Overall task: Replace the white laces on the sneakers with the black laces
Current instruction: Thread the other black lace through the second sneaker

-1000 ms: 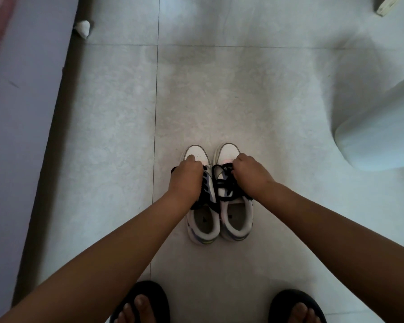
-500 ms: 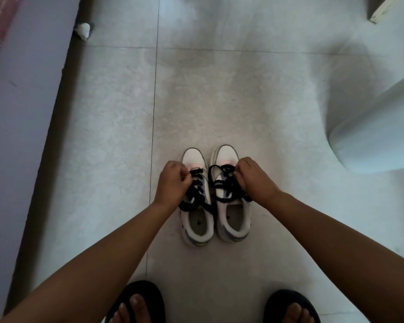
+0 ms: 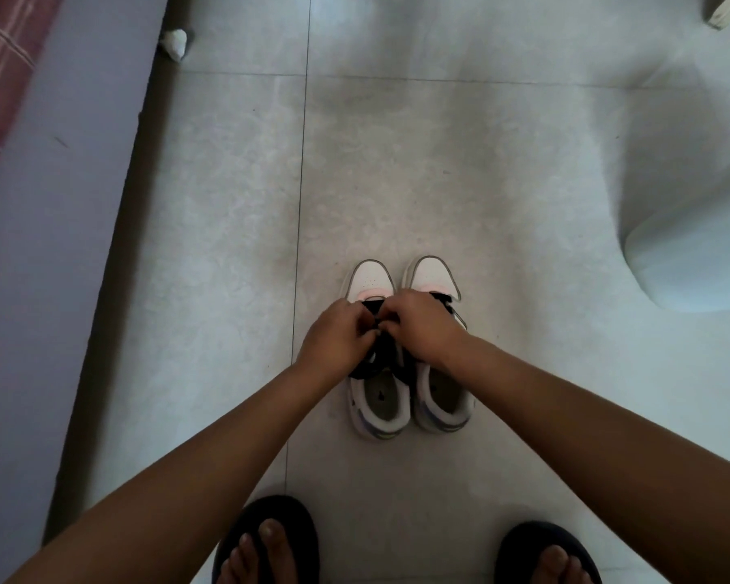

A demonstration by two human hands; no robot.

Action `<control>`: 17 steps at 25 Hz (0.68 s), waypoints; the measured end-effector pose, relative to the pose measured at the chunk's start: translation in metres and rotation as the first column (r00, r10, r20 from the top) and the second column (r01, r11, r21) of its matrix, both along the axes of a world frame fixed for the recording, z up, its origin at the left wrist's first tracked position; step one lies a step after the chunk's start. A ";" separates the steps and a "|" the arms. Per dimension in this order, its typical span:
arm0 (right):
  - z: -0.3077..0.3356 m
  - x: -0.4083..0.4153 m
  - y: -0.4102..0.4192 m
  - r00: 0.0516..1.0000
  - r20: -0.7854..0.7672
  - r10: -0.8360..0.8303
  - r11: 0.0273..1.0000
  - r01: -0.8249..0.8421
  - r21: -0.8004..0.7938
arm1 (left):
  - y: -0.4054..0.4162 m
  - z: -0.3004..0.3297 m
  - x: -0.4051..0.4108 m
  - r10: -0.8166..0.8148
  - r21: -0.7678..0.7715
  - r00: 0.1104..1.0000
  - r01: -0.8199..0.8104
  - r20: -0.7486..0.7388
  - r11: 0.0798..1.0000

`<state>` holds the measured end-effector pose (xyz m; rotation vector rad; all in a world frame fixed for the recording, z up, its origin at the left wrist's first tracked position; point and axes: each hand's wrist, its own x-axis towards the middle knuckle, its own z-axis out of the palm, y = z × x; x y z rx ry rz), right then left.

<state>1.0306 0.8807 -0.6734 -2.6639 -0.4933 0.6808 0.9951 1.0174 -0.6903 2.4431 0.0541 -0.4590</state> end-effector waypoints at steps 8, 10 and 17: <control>-0.002 -0.010 0.011 0.962 0.125 0.241 0.952 -0.210 -0.224 | -0.016 0.012 0.012 -0.083 0.156 0.994 0.093 -0.066 0.983; -0.004 -0.010 0.010 0.961 0.141 0.239 0.951 -0.203 -0.232 | -0.014 0.016 0.025 -0.050 0.133 0.981 0.076 -0.188 0.988; 0.002 -0.025 -0.001 0.956 0.196 0.217 0.967 -0.183 -0.176 | -0.005 0.004 0.000 -0.027 -0.014 1.000 0.027 -0.012 1.000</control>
